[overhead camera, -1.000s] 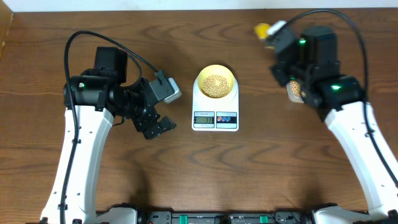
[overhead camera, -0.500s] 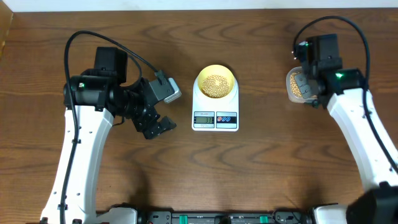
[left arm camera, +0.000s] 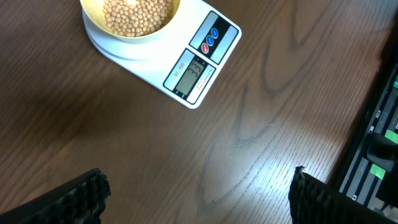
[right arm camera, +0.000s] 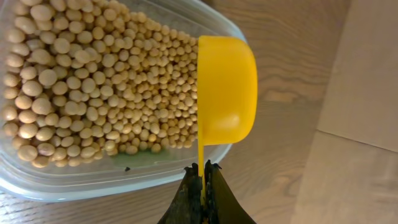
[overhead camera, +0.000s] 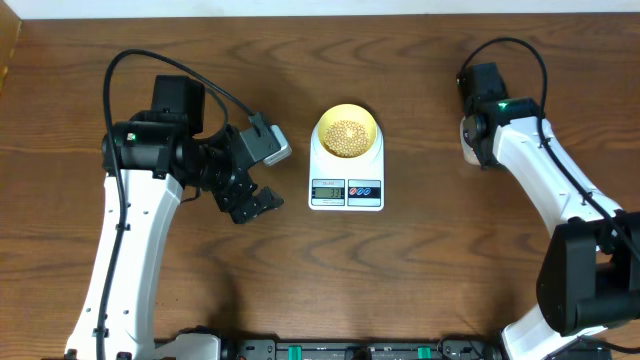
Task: Scoop item into bowl and weigh 50g on scale
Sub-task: 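Carry the empty yellow scoop right back into the soybean tub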
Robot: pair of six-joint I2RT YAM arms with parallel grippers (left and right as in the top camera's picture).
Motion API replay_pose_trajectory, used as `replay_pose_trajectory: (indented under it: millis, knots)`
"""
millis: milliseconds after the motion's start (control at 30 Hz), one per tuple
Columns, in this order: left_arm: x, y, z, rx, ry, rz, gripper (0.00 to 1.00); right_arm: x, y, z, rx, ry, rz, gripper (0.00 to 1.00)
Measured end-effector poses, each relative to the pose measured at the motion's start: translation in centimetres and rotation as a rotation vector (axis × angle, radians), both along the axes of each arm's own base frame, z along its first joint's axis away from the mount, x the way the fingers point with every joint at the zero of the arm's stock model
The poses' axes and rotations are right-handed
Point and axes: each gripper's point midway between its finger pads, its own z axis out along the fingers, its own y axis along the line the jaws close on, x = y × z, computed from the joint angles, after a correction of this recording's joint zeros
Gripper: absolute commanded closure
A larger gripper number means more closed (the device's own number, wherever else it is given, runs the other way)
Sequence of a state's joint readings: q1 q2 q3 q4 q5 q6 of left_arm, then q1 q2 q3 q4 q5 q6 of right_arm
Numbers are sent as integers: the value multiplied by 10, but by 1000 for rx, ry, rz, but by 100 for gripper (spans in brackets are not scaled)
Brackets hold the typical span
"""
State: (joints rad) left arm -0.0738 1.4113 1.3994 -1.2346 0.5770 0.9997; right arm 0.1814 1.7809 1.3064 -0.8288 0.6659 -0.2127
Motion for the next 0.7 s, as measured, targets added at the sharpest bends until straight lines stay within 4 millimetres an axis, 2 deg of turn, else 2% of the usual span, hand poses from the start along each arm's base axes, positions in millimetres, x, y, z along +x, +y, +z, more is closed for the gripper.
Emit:
replay_pose_trajectory:
  millis: [400,700]
  knots:
    - [0,0,0,0,0,0,5,1,1,1,-3,-5,0,99]
    - [0,0,0,0,0,0,5,-8,-4,-21,2,10,-10,99]
